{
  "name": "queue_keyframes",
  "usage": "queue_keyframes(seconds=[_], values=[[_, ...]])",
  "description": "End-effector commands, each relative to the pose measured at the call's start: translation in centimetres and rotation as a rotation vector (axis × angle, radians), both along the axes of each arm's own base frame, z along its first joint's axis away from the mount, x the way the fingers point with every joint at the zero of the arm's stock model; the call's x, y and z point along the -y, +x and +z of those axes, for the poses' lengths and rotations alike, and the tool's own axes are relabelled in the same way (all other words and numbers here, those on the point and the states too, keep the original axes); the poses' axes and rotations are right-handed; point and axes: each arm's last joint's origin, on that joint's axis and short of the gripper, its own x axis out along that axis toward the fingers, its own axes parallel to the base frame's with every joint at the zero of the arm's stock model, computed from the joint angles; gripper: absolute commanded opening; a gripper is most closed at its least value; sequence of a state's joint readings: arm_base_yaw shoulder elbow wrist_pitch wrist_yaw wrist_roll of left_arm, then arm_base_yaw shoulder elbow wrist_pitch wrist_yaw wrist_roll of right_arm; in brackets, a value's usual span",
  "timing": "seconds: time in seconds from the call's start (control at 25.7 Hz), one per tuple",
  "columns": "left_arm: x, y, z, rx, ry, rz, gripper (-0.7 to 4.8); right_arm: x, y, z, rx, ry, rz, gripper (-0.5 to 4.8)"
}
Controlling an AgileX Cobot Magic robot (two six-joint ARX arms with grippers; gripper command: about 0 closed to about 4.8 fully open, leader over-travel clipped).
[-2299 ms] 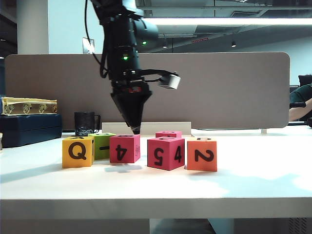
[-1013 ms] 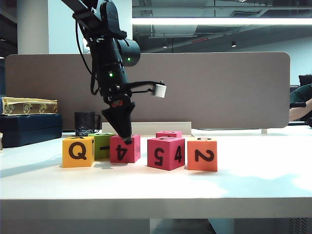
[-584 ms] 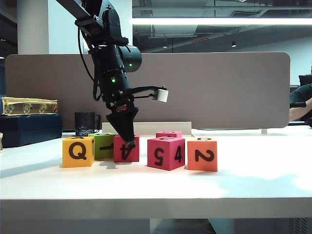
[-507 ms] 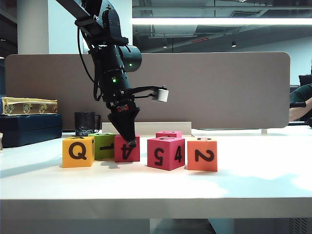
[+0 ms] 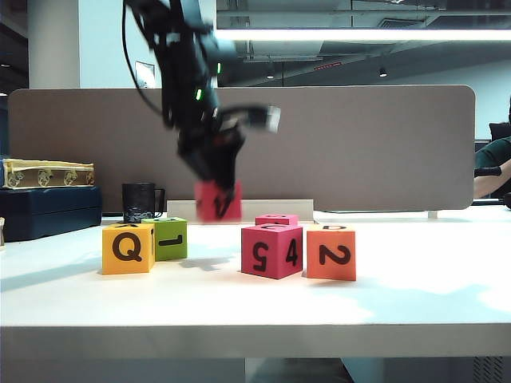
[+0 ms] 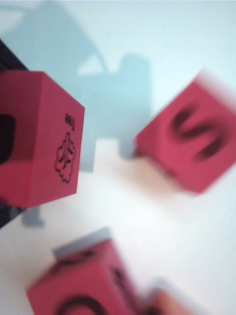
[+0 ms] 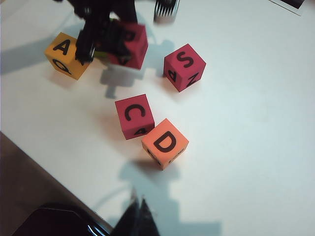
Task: Select the appropriate blocks from the scattered letter blocks on the table and arrange them in a row to spell out "ABCD".
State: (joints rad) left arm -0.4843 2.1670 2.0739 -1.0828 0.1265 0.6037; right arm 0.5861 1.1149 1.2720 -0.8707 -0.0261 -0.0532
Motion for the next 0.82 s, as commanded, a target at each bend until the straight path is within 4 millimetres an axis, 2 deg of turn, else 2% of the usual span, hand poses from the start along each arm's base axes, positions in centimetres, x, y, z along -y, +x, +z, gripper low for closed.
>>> queue_keyframes(seconds=[0.04,0.12,0.31,0.51,0.82], values=[[0.1,-0.4,2.2,-0.033,-0.090,0.181,2.64,-0.1,0.0,0.3,0.024,0.018,0.003,-0.02],[0.1,-0.4,2.7,-0.061,-0.142,0.307,2.64,-0.1,0.0,0.3,0.024,0.018,0.003,-0.02],[-0.2,-0.6,2.5,-0.182,-0.195,0.571,2.64,-0.1,0.0,0.3,0.023,0.017,0.003,-0.01],[-0.4,-1.1,2.1,-0.252,-0.178,0.674,2.64,-0.1,0.1,0.4,0.030,0.022,0.003,-0.01],[-0.5,-1.3,-0.9,-0.331,-0.143,0.799,2.64,-0.1,0.1,0.4,0.029,0.022,0.003,-0.01]])
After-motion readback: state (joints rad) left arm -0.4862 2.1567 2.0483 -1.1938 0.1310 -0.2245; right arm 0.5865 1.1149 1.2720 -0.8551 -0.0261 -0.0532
